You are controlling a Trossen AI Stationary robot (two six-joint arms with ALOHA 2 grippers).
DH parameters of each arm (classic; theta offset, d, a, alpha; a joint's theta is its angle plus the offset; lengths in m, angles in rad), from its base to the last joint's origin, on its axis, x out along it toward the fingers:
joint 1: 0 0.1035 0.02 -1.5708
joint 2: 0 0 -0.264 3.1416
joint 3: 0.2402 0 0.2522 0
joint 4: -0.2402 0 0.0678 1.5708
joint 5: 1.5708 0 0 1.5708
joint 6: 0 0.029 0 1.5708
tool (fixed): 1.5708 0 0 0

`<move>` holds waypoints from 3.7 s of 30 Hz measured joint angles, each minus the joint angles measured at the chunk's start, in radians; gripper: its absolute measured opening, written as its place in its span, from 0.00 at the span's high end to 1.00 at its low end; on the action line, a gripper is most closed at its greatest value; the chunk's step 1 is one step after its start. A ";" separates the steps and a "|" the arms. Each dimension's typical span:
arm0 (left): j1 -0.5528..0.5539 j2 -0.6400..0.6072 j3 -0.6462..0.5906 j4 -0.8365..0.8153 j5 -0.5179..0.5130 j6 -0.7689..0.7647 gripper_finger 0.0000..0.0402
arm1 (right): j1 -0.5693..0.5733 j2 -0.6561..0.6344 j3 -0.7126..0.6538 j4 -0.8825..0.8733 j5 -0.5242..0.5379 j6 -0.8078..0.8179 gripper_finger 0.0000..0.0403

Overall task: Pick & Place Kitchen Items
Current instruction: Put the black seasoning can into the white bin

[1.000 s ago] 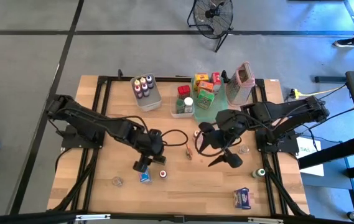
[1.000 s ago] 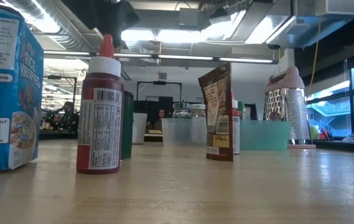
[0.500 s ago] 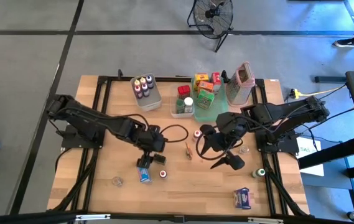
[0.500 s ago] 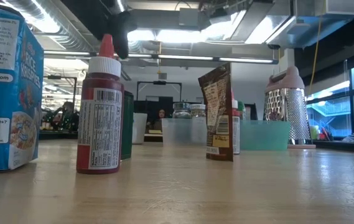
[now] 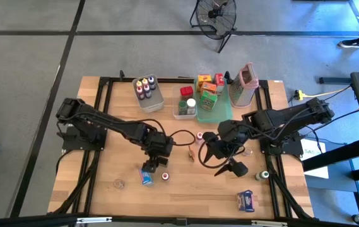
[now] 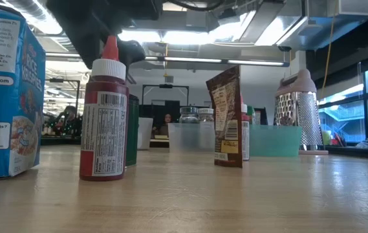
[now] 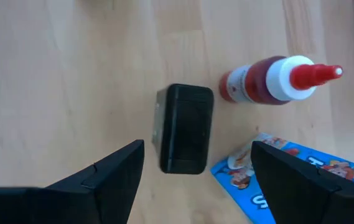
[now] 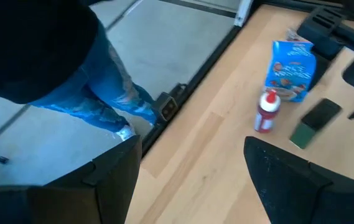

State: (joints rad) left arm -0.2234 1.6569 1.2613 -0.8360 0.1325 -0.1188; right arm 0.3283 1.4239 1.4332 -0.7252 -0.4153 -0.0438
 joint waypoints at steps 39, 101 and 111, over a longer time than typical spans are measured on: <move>-0.032 0.048 0.000 0.027 -0.123 -0.025 0.28 | 0.001 0.000 -0.008 0.026 -0.033 0.036 0.29; 0.072 0.086 0.048 -0.080 -0.036 -0.019 0.69 | 0.005 -0.003 -0.008 -0.031 -0.094 0.034 0.29; 0.155 0.085 0.276 -0.366 -0.231 0.202 0.69 | -0.012 -0.006 -0.008 -0.041 -0.100 0.021 0.29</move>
State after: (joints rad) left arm -0.0679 1.7424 1.5372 -1.2018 -0.0990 0.0834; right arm 0.3165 1.4182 1.4250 -0.7664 -0.5157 -0.0229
